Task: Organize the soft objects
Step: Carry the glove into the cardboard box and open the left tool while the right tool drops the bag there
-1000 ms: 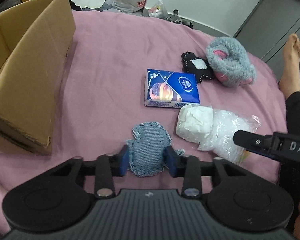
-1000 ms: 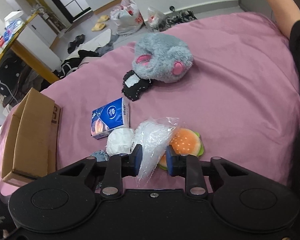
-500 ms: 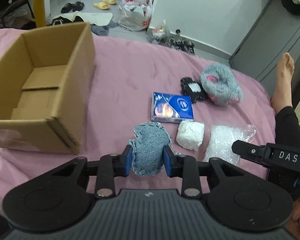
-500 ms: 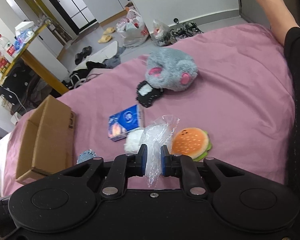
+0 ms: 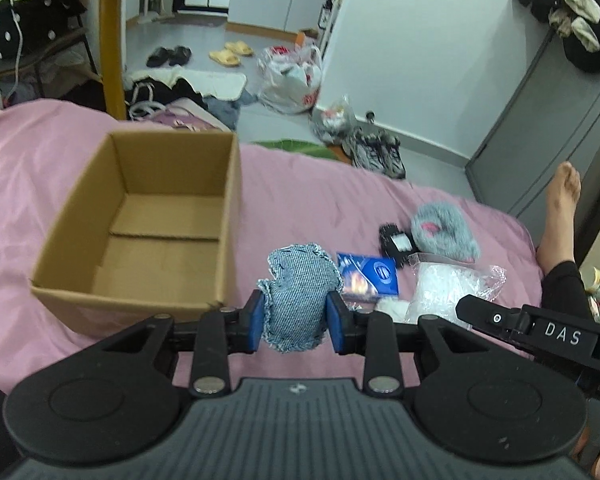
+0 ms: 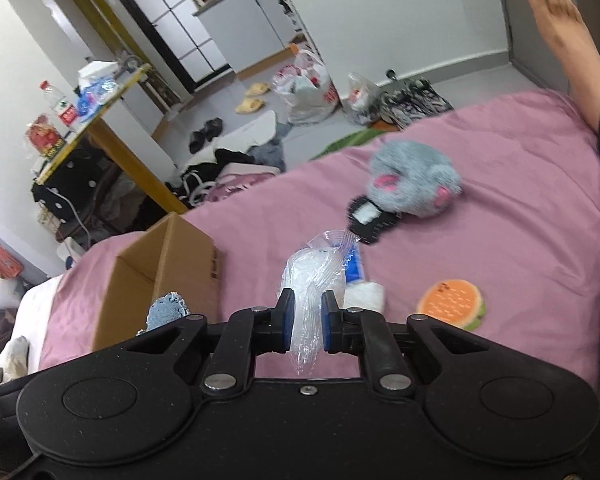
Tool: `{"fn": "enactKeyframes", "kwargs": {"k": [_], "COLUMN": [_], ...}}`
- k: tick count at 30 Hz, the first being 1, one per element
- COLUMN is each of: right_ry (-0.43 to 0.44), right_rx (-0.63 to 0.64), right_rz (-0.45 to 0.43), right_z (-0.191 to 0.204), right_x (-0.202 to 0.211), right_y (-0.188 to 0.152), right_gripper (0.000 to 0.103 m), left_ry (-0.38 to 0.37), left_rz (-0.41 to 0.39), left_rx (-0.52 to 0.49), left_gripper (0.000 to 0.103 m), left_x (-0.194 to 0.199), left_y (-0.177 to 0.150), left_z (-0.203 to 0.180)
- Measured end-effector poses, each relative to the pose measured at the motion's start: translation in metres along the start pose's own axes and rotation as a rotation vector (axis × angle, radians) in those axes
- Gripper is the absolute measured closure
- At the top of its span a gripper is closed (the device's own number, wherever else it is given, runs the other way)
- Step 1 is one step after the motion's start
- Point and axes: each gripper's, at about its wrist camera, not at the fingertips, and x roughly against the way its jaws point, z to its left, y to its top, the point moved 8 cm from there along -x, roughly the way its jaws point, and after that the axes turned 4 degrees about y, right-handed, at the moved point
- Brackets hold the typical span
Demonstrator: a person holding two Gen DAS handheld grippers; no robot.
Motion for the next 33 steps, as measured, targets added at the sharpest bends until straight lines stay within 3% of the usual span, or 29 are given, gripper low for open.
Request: {"fn": "enactKeyframes", "kwargs": {"k": [16,33], "right_ry": [0.080,0.149], "right_rx": [0.083,0.118], "right_rz": [-0.016,0.015], "right_z": [0.070,0.129], "right_x": [-0.022,-0.053], "right_y": [0.007,0.010], "right_gripper": [0.089,0.089], "left_ry": [0.047,0.096], "left_rz": [-0.080,-0.065], "left_rx": [0.049,0.086], "left_gripper": [0.072,0.072], "left_x": [0.019,-0.009], "left_y": [0.038,0.068], "left_z": [0.052,0.107]}}
